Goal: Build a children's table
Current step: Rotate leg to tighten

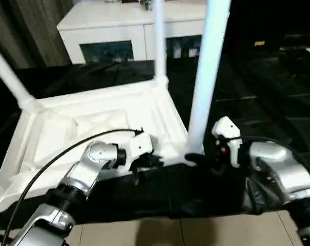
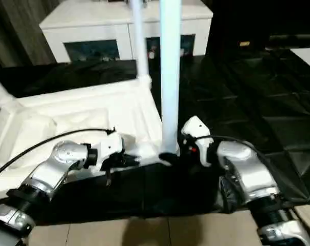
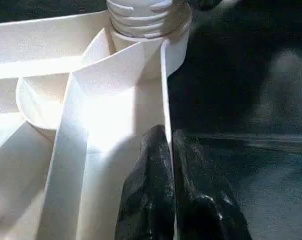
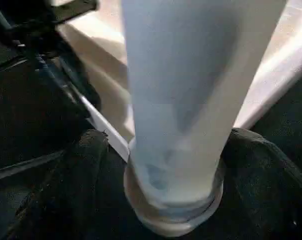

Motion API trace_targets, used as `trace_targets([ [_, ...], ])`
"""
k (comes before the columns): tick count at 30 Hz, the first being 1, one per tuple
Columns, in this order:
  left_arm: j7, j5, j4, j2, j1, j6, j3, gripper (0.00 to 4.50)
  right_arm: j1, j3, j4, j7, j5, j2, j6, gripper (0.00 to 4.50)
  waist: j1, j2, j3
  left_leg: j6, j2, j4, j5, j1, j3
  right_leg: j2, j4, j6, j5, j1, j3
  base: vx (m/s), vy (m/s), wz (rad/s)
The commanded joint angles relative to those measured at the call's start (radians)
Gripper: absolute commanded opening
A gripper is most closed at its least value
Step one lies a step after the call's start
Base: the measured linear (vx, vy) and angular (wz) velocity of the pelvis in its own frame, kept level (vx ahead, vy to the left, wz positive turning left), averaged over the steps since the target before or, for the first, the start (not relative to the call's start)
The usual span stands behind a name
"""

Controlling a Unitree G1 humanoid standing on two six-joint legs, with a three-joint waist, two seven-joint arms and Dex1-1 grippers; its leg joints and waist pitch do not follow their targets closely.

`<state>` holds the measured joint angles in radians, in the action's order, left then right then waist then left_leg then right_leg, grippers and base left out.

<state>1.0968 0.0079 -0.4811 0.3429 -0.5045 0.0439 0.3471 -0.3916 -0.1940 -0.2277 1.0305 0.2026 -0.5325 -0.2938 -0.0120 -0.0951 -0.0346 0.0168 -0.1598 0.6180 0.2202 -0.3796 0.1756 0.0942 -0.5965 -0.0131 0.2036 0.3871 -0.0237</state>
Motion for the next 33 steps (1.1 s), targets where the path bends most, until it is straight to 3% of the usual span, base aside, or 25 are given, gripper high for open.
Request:
trace_targets([
  [1, 0.034, -0.017, 0.025, 0.003, 0.009, -0.004, 0.014, 0.00, -0.001, -0.032, 0.024, 0.058, 0.000, -0.020, -0.018, 3.90, 0.000, 0.019, 0.056, -0.125, -0.065, -0.080, 0.104, 0.019, -0.016, 0.047, 0.048, -0.279, -0.010, -0.040, 0.017, 0.000, 0.000, 0.00],
  [6, 0.035, -0.017, 0.019, 0.010, 0.007, -0.013, 0.011, 0.00, -0.017, -0.057, -0.007, 0.075, -0.016, -0.025, -0.023, 3.90, -0.003, 0.019, 0.059, -0.126, -0.063, -0.076, 0.065, 0.018, -0.017, 0.047, 0.044, -0.273, -0.036, -0.040, 0.018, 0.000, 0.000, 0.00],
  [16, 0.037, -0.009, 0.016, 0.012, 0.000, -0.008, 0.005, 0.00, -0.059, -0.070, -0.066, 0.081, -0.035, -0.001, -0.029, 2.98, -0.005, 0.023, 0.061, -0.138, -0.063, -0.072, 0.041, 0.017, -0.016, 0.047, 0.041, -0.278, -0.039, -0.040, 0.016, 0.000, 0.000, 0.00],
  [19, 0.033, -0.007, 0.016, 0.014, 0.001, -0.006, 0.003, 0.00, -0.063, -0.066, -0.077, 0.067, -0.032, 0.009, -0.037, 2.76, -0.005, 0.030, 0.060, -0.141, -0.063, -0.072, 0.039, 0.016, -0.015, 0.047, 0.041, -0.277, -0.036, -0.041, 0.016, 0.000, 0.000, 0.00],
  [22, 0.022, -0.002, 0.019, 0.017, 0.006, 0.001, 0.001, 0.00, -0.061, -0.055, -0.092, 0.032, -0.033, 0.031, -0.050, 2.63, -0.005, 0.026, 0.059, -0.137, -0.063, -0.073, 0.044, 0.017, -0.016, 0.047, 0.042, -0.275, -0.017, -0.039, 0.016, 0.000, 0.000, 0.00],
  [25, -0.019, 0.029, -0.004, 0.015, 0.004, 0.022, 0.008, 0.00, -0.048, -0.031, -0.112, -0.049, -0.028, 0.089, -0.079, 2.59, 0.004, 0.028, 0.053, -0.096, -0.062, -0.083, 0.119, 0.017, -0.016, 0.046, 0.049, -0.269, 0.060, -0.037, 0.018, 0.000, 0.000, 0.00],
  [27, -0.065, 0.038, -0.033, -0.005, -0.009, 0.047, -0.002, 0.00, -0.043, -0.019, -0.120, -0.104, -0.028, 0.126, -0.095, 2.59, 0.013, 0.029, 0.044, -0.055, -0.061, -0.093, 0.208, 0.020, -0.017, 0.045, 0.060, -0.254, 0.152, -0.035, 0.019, 0.000, 0.000, 0.00],
  [28, -0.104, 0.035, -0.061, -0.034, -0.026, 0.073, -0.013, 0.00, -0.037, -0.013, -0.125, -0.175, -0.041, 0.166, -0.102, 2.58, 0.020, 0.027, 0.039, -0.008, -0.060, -0.101, 0.284, 0.026, -0.018, 0.044, 0.068, -0.232, 0.241, -0.031, 0.021, 0.000, 0.000, 0.00],
  [31, -0.139, 0.036, -0.082, -0.062, -0.045, 0.095, -0.018, 0.00, -0.040, 0.001, -0.139, -0.258, -0.052, 0.211, -0.115, 2.57, 0.027, 0.030, 0.040, 0.031, -0.057, -0.106, 0.329, 0.026, -0.025, 0.045, 0.072, -0.201, 0.297, -0.030, 0.023, 0.000, 0.000, 0.00],
  [33, -0.172, 0.040, -0.100, -0.086, -0.062, 0.115, -0.019, 0.00, -0.048, 0.024, -0.161, -0.348, -0.063, 0.257, -0.118, 2.57, 0.035, 0.025, 0.040, 0.040, -0.057, -0.107, 0.342, 0.028, -0.026, 0.043, 0.074, -0.192, 0.288, -0.025, 0.026, 0.000, 0.000, 0.00],
])
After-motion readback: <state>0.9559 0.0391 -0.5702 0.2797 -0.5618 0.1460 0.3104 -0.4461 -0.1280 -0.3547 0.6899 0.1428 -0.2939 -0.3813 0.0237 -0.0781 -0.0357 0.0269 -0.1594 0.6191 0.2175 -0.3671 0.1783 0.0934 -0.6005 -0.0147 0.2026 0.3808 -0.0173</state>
